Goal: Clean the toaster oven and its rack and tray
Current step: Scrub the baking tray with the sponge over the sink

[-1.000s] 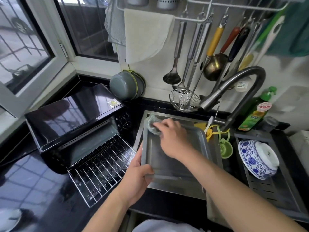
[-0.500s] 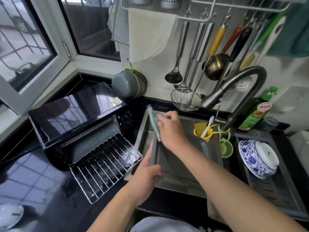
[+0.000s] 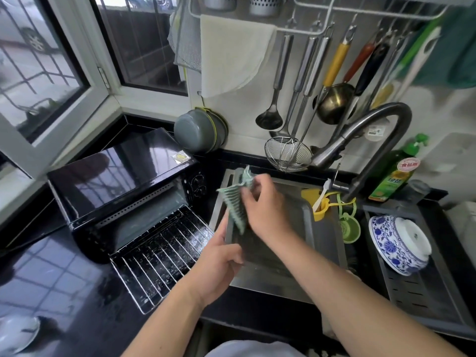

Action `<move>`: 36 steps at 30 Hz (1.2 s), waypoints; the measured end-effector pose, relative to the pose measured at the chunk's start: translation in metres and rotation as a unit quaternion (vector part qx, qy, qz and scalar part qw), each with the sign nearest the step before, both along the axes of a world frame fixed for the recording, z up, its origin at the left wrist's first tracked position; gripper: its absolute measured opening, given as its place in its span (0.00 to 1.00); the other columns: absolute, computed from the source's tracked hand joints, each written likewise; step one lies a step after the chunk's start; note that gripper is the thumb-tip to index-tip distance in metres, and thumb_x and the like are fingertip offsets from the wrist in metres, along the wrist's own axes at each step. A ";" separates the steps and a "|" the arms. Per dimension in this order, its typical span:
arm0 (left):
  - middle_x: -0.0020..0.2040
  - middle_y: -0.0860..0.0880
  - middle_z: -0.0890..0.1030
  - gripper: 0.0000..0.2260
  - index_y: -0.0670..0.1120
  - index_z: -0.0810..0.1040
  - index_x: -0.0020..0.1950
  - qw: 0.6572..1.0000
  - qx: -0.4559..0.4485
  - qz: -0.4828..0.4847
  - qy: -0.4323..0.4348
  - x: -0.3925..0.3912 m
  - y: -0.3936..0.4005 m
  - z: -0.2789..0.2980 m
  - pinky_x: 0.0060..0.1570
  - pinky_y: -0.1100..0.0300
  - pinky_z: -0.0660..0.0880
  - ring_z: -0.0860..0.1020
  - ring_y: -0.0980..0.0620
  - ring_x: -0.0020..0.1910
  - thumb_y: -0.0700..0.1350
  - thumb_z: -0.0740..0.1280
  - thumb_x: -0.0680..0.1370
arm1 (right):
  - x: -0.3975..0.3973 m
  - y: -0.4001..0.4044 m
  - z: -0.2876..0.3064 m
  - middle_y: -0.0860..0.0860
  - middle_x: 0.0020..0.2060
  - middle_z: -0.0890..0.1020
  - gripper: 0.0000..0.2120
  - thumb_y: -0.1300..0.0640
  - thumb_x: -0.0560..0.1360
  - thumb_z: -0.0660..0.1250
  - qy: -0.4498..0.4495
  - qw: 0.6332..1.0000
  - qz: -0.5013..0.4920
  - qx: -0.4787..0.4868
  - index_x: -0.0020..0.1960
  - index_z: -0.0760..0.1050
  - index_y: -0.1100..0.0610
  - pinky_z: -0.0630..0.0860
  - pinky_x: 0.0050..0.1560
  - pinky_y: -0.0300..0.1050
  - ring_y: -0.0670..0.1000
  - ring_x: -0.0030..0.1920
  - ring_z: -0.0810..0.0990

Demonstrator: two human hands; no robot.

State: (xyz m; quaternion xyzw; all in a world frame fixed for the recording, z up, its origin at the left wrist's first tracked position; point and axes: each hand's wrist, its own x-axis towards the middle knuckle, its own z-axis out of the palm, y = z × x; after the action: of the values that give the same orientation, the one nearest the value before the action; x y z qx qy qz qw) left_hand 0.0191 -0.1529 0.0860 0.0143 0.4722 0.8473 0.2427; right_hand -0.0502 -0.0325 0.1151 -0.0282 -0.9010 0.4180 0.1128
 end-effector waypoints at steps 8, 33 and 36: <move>0.58 0.47 0.80 0.48 0.69 0.66 0.76 0.997 -0.069 -0.012 0.040 0.006 0.002 0.003 0.43 0.51 0.66 0.71 0.46 0.42 0.28 0.59 0.64 | -0.031 0.001 0.019 0.56 0.39 0.83 0.16 0.42 0.77 0.66 -0.107 0.978 -0.118 -0.137 0.44 0.68 0.54 0.75 0.26 0.47 0.55 0.27 0.82; 0.55 0.39 0.76 0.47 0.64 0.68 0.76 0.998 -0.058 -0.007 0.028 -0.007 -0.018 0.010 0.55 0.37 0.65 0.72 0.39 0.54 0.29 0.57 0.62 | 0.001 -0.012 0.029 0.54 0.28 0.80 0.18 0.48 0.81 0.63 -0.263 0.952 0.133 -0.077 0.36 0.76 0.56 0.71 0.24 0.38 0.50 0.26 0.78; 0.63 0.39 0.76 0.50 0.67 0.65 0.78 0.997 -0.059 -0.036 0.036 -0.001 -0.010 0.009 0.54 0.35 0.64 0.70 0.36 0.55 0.28 0.58 0.62 | -0.033 -0.007 0.031 0.55 0.30 0.78 0.19 0.48 0.80 0.62 -0.163 0.984 -0.018 -0.065 0.33 0.71 0.56 0.75 0.32 0.48 0.58 0.34 0.79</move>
State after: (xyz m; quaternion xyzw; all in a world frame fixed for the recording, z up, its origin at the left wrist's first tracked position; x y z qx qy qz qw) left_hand 0.0177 -0.1631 0.0951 0.0479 0.5291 0.8075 0.2563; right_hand -0.0834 -0.0394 0.1457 -0.1200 -0.8773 0.4637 -0.0304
